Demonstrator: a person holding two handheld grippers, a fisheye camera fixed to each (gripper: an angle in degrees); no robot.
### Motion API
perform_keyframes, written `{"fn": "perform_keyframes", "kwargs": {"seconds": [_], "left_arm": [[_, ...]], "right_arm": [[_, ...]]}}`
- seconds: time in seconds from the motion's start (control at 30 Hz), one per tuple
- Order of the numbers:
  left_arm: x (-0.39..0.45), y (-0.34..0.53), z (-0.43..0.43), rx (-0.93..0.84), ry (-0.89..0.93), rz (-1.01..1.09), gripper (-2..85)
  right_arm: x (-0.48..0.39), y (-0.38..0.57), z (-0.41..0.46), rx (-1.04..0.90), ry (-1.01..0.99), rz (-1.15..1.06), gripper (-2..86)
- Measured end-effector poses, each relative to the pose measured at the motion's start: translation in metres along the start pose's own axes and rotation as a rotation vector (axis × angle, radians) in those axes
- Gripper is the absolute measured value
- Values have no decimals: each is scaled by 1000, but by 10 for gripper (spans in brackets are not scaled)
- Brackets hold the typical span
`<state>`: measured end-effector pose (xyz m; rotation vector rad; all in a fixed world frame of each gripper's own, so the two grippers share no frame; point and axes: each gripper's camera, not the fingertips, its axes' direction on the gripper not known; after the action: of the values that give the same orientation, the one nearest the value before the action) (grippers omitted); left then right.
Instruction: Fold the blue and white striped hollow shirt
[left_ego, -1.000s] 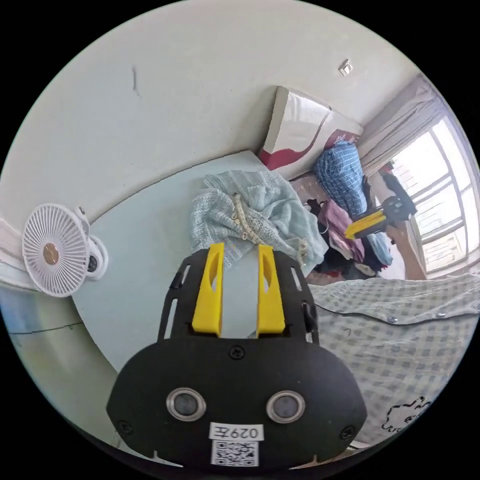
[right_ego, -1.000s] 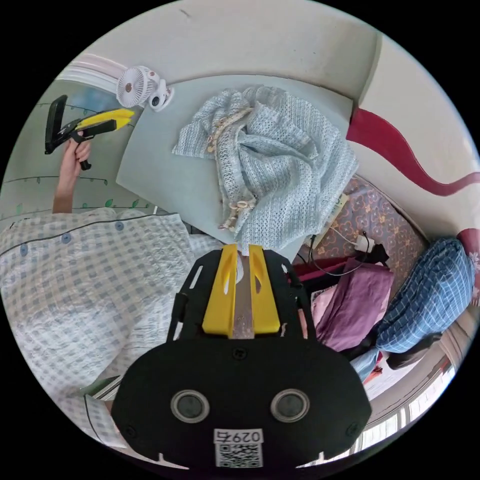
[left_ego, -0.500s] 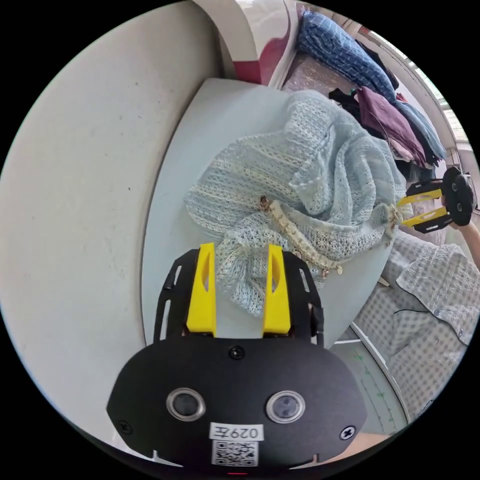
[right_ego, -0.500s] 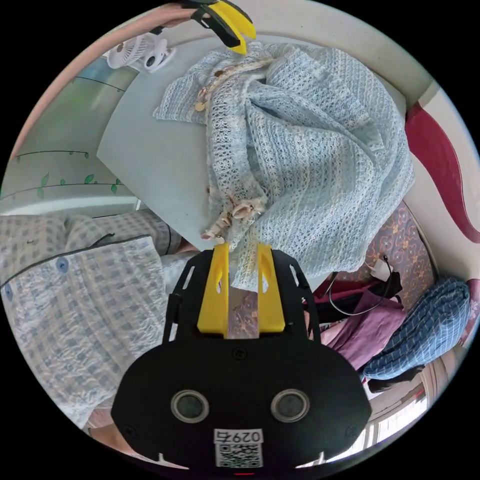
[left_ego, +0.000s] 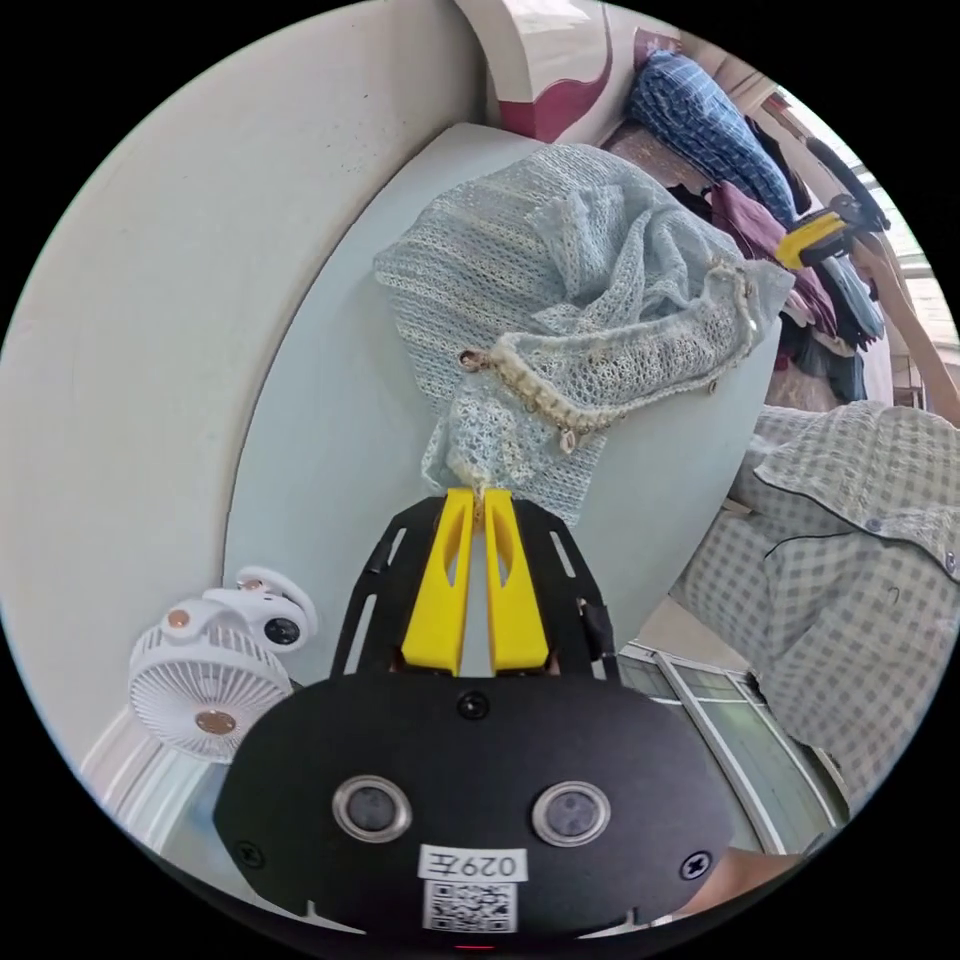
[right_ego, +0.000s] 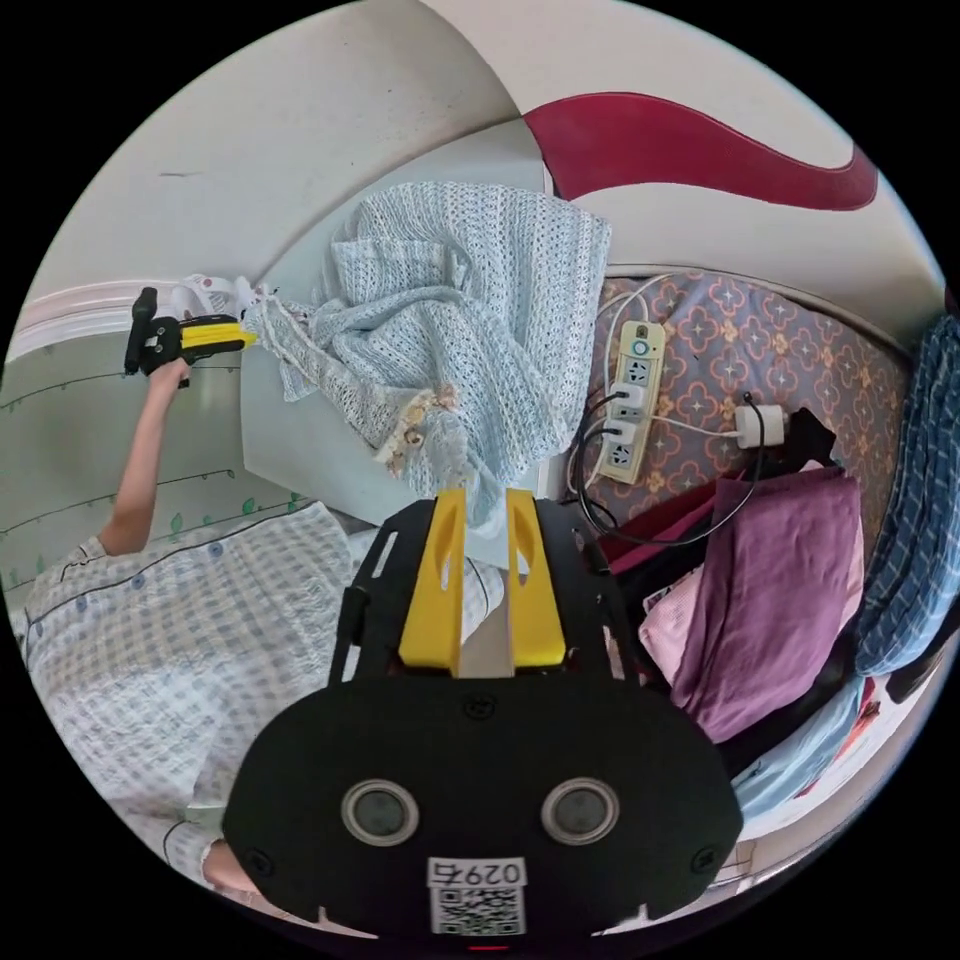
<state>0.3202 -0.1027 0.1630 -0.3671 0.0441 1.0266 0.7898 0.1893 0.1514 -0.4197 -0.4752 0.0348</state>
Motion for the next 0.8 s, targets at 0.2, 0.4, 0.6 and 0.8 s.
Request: {"fn": "perform_keyframes", "kwargs": {"seconds": [0.2,0.4,0.6,0.8], "left_arm": [[9,58,-12,-14,29,-37,-10],[17,138,-51,42,9,-92,-9],[35,276,-155,342,-98,-242,-10],[64,405,-294,705,-198,-257,-10]], "right_arm": [[-52,-16,0,-92,174,-208,141],[-126,-6,-15,-181,328,-381,23],[-221,111,-175,362,379,-402,6],[-342,253,-286,806,611,-463,2]]}}
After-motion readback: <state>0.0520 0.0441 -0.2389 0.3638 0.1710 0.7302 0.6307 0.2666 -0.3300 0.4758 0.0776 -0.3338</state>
